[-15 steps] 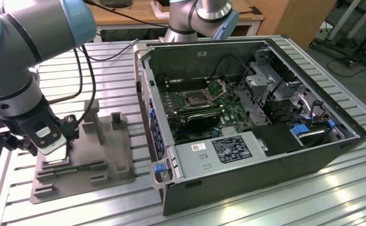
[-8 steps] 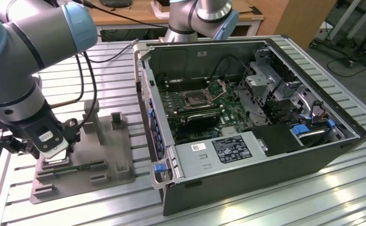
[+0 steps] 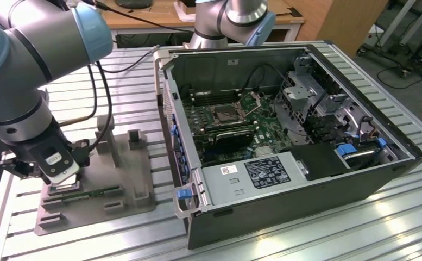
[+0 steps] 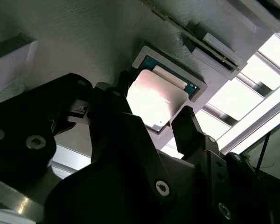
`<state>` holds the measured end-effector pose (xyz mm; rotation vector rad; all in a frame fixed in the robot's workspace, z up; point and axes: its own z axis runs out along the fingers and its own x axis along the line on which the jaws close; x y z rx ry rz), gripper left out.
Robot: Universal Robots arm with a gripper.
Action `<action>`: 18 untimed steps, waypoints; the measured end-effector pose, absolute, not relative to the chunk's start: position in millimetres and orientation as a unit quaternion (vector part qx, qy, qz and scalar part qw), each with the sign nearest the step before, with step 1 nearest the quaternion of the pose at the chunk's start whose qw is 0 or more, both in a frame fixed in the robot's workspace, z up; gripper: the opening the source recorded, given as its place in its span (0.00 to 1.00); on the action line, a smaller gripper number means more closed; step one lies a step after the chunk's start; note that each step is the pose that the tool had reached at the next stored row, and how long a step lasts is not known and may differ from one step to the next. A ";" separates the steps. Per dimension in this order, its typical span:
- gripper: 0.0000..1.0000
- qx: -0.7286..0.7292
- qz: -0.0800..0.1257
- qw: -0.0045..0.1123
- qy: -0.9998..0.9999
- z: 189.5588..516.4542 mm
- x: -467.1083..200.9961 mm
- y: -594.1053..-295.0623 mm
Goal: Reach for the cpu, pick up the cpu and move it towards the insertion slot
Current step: 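Pick up the cpu and move it towards the insertion slot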
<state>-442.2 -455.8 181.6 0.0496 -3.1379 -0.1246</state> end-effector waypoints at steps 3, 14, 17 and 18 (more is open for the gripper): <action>0.64 0.016 -0.040 0.000 -0.999 180.5 -442.2 -455.8; 0.55 0.016 -0.040 0.000 -0.999 179.6 -442.2 -455.8; 0.55 0.016 -0.040 0.000 -0.999 179.5 -442.2 -455.8; 0.55 0.016 -0.040 0.000 -0.999 179.5 -442.2 -455.8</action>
